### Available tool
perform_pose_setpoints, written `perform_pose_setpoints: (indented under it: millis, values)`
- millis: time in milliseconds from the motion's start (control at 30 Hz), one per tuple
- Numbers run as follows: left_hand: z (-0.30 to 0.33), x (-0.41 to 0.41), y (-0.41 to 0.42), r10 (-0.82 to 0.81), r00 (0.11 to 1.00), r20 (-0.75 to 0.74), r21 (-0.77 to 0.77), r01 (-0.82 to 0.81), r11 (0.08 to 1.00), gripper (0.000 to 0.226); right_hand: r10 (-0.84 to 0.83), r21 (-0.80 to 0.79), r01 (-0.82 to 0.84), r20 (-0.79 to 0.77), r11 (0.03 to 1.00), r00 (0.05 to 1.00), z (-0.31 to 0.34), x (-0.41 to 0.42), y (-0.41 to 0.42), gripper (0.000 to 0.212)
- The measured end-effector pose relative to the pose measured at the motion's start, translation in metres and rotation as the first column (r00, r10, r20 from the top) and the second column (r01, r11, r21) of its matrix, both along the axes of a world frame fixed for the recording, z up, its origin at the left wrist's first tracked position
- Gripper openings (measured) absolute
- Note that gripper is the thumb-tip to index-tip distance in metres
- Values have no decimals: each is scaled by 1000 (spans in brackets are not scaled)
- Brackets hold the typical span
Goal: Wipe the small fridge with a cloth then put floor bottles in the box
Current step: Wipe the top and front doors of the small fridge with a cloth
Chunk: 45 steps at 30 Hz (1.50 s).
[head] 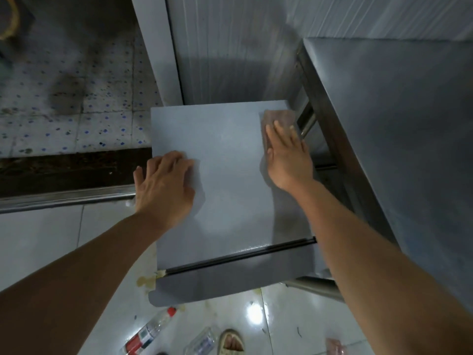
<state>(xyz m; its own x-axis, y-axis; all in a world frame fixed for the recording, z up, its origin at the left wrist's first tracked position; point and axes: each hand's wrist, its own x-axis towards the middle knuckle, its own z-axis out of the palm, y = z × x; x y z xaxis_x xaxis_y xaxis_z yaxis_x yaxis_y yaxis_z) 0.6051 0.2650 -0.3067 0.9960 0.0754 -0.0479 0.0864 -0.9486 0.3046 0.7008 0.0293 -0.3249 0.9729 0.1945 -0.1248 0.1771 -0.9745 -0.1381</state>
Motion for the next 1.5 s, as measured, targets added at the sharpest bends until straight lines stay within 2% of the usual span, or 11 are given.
perform_pose_setpoints:
  millis: [100,200,500,700,800,900,1000,1200,1300,1400,1500]
  values:
    - [4,-6,-4,-18,1000,-19,40,18,999,49,-39,3,39,42,999,998,6,-61,-6,59]
    - [6,-28,-11,-76,996,-43,28,77,997,50,3,-131,7,79,991,997,16,-118,-18,56]
    - [3,-65,4,-132,991,-33,-26,131,991,53,-97,-173,102,37,980,995,12,-100,-3,62]
    - [5,-80,21,-108,994,-34,-76,105,992,58,248,21,-250,79,968,966,5,-169,78,59]
    - [8,-87,32,-104,994,-39,-85,101,991,60,364,33,-367,79,930,928,9,-172,65,56]
    - [9,-89,40,-111,993,-37,-104,106,989,58,119,-33,-116,89,993,989,6,-138,26,54]
    - [8,-89,50,-113,993,-38,-125,107,986,58,-136,-18,139,98,990,986,7,-119,26,54]
    - [7,-100,76,-32,999,-10,-163,30,986,55,184,67,-192,107,979,977,4,-187,133,55]
    - [9,-106,90,-44,999,-1,-168,43,985,54,301,26,-302,45,953,953,7,-154,172,55]
    - [13,-111,99,-77,997,-7,-169,74,983,56,294,13,-294,-20,956,955,10,-115,188,48]
    - [19,-115,104,-89,996,3,-195,88,977,56,268,-1,-268,0,963,963,11,-134,192,46]
